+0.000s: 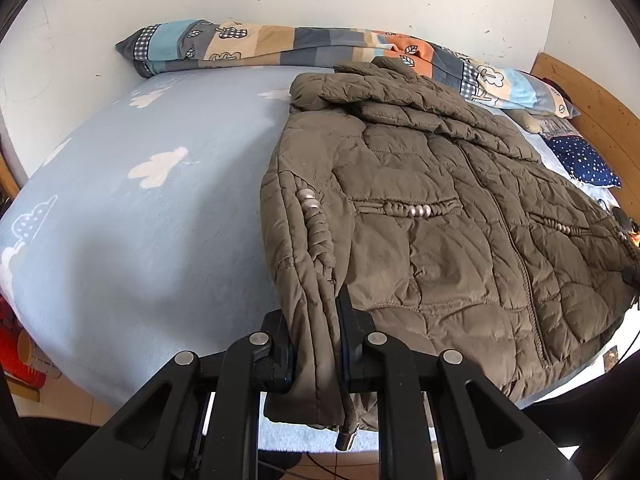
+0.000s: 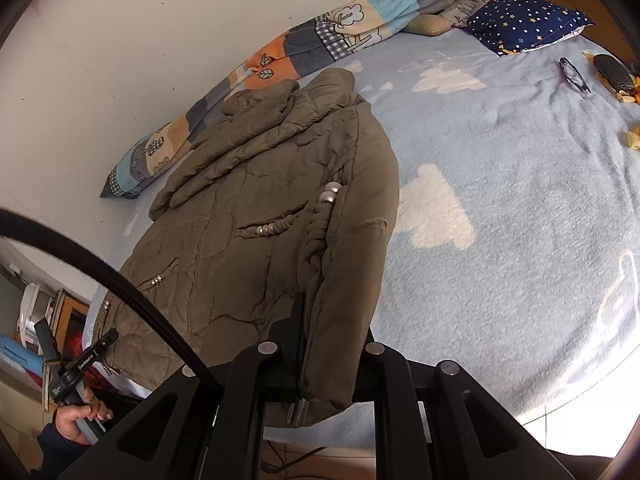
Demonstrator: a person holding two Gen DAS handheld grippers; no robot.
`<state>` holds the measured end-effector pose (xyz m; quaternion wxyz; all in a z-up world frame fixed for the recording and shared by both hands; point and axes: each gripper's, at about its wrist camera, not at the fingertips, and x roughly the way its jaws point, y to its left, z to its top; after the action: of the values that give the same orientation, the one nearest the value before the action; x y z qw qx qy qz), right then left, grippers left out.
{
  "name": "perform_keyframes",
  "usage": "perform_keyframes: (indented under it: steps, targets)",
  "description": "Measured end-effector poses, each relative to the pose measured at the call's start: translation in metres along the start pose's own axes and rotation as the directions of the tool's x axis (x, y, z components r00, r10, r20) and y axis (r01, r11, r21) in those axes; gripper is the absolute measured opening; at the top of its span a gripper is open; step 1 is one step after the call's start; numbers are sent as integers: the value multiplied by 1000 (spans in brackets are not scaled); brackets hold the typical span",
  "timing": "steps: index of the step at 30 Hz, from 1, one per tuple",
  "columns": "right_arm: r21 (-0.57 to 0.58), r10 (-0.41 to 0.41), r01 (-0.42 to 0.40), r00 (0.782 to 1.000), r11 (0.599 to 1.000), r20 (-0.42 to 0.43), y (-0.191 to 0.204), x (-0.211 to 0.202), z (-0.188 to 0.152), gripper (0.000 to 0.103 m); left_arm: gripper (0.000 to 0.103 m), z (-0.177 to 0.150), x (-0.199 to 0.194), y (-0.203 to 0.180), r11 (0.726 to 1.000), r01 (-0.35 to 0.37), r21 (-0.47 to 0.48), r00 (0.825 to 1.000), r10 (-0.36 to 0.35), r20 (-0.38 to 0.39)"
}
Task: Fold large clothes
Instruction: 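Lift the held hem with both tools and fold it toward the collar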
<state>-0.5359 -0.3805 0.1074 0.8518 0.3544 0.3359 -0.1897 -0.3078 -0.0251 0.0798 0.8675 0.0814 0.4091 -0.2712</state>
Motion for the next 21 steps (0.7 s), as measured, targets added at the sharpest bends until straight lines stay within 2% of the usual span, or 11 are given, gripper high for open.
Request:
perform_keyframes:
  steps: [6,14,21]
  targets:
    - [1,19,-19,1000,1000,-6,0,-10,-3,12,15,2,-4,1,1000,-17,6,1000,17,13]
    - [-9,-16,16,1000,1000,-19,-4,-4,-5,13,15,3,20,2,999,-51,-14,998,51,-37]
    - [-7,-11,11,999,1000,-31,-5,-1,-8,13,18,-1,26,2,998,-64,-24,996,62,-57]
